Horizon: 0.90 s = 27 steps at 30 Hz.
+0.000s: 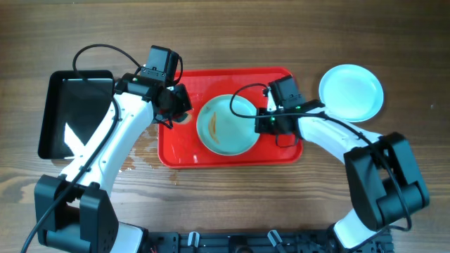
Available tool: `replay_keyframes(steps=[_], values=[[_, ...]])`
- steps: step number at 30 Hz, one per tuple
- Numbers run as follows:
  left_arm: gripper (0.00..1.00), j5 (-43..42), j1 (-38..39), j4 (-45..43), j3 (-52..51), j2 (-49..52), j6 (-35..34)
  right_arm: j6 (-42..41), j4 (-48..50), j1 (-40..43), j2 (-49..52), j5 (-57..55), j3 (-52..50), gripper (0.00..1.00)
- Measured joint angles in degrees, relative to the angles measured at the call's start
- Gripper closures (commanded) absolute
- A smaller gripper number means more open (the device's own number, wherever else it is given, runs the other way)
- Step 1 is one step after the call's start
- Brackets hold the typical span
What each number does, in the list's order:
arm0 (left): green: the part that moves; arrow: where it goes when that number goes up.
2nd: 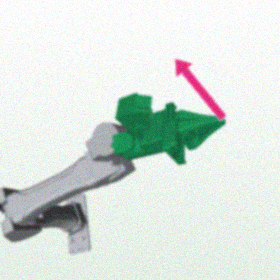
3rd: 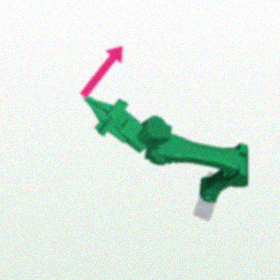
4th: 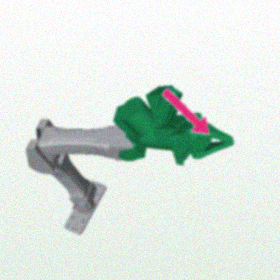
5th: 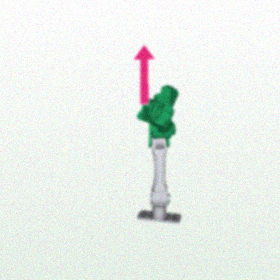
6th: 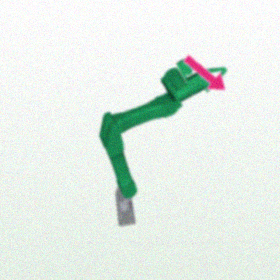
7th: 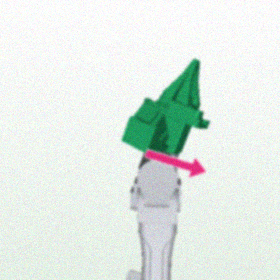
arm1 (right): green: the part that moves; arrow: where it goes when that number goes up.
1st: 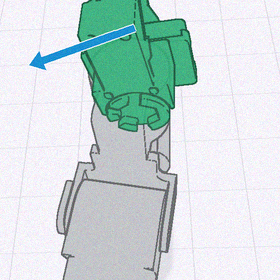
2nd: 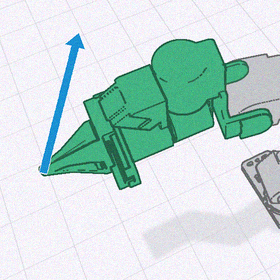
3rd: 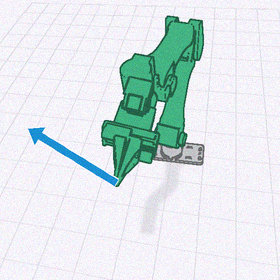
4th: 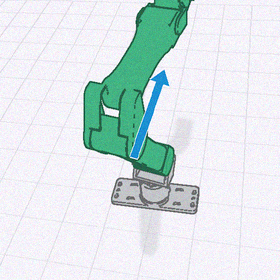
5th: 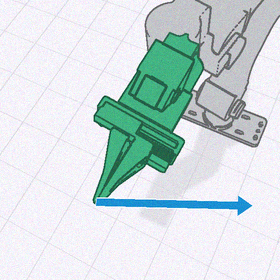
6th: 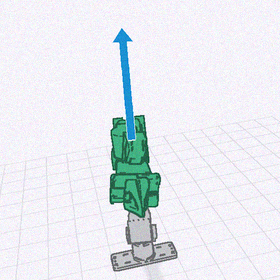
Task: Clean dirty plates on tray and stack at the side
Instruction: 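Grasp the last sauced white plate's rim with the right gripper, then scrub the held plate with the sponge in the left gripper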
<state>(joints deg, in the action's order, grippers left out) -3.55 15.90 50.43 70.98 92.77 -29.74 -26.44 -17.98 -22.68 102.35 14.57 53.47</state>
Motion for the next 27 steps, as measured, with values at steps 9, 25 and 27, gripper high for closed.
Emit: replay_keyframes(steps=[9,25,27], values=[[0.96,-1.84,1.84,-2.58,0.00,0.02,-0.20,-5.29,9.18,-1.18,1.46,0.00,-0.31,0.96],[0.96,-2.38,8.90,-12.96,0.00,10.99,-0.20,-7.19,8.11,-3.15,2.86,2.16,-0.24,0.96],[0.96,-2.38,8.90,-13.33,0.00,11.61,-0.20,-6.99,6.47,-3.15,2.86,2.56,0.26,0.96]])
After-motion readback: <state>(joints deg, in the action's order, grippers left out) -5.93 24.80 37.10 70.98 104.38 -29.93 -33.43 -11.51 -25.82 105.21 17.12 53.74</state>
